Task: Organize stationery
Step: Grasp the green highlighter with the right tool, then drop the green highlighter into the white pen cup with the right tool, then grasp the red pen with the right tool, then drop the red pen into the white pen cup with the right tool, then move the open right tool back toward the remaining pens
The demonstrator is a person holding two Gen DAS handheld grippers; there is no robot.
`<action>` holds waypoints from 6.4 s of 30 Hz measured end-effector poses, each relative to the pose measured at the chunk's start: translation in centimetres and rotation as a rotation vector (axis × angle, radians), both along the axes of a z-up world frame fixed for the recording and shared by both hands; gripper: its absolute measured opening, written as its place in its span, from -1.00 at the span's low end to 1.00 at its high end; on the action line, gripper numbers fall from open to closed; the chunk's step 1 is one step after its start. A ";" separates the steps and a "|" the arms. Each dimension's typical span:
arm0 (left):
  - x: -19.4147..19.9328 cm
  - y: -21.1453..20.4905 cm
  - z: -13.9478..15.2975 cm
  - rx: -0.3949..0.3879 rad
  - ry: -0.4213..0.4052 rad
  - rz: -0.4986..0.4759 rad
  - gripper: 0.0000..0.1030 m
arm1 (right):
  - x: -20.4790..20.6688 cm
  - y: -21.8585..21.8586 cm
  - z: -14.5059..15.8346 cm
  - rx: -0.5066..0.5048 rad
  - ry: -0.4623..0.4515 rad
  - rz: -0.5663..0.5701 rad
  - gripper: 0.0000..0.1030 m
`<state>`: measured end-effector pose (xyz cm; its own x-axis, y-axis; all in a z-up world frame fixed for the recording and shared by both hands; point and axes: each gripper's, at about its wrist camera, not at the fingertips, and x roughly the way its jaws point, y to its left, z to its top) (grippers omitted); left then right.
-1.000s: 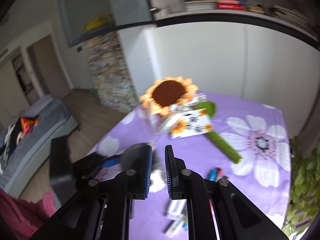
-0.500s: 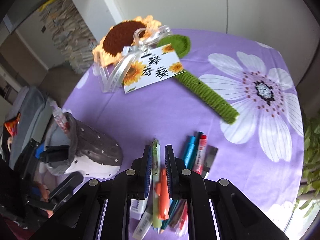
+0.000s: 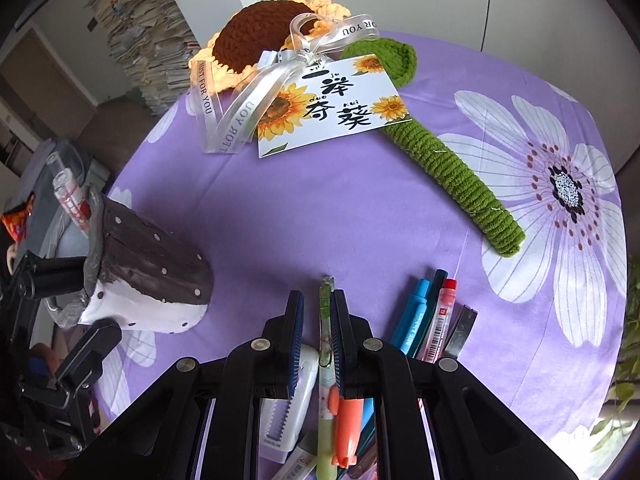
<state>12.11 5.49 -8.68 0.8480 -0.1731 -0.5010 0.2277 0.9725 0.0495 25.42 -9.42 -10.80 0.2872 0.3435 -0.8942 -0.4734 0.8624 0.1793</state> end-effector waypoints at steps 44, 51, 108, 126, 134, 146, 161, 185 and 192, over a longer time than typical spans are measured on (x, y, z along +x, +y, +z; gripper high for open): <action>0.1 -0.2 -0.1 -0.012 0.008 0.009 0.35 | -10.4 -1.6 17.2 0.237 -0.502 0.005 -0.79; 0.2 -0.2 -0.1 -0.009 0.009 0.011 0.35 | -11.4 0.9 20.2 0.344 -0.600 0.086 -0.79; 0.0 -0.6 0.0 -0.005 0.013 0.000 0.36 | 3.8 -5.4 -0.5 0.074 0.075 -0.228 -0.71; -0.1 -0.5 0.0 -0.010 0.014 0.003 0.36 | -3.8 -5.1 10.1 0.221 -0.242 -0.143 -0.80; -0.2 -0.6 0.0 -0.007 0.012 0.004 0.36 | -10.5 -1.9 17.9 0.299 -0.519 0.004 -0.80; -0.1 -0.5 -0.1 -0.015 0.015 0.004 0.36 | -12.2 1.1 19.8 0.345 -0.567 0.110 -0.81; 0.0 -0.7 -0.3 -0.019 0.016 -0.004 0.31 | -9.2 2.1 16.6 0.324 -0.436 0.118 -0.94; -1.9 -0.3 -0.4 -0.022 -0.018 -0.062 0.29 | -1.1 -0.4 7.4 0.240 -0.117 -0.019 -0.94; -2.0 -0.6 -0.2 -0.018 -0.009 -0.068 0.71 | -2.2 0.3 6.9 0.224 -0.109 0.013 -0.94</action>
<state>10.08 4.92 -8.87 0.8381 -0.2399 -0.4899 0.2934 0.9554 0.0340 23.20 -9.16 -3.87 0.3719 0.5337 -0.7595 -0.5110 0.8008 0.3124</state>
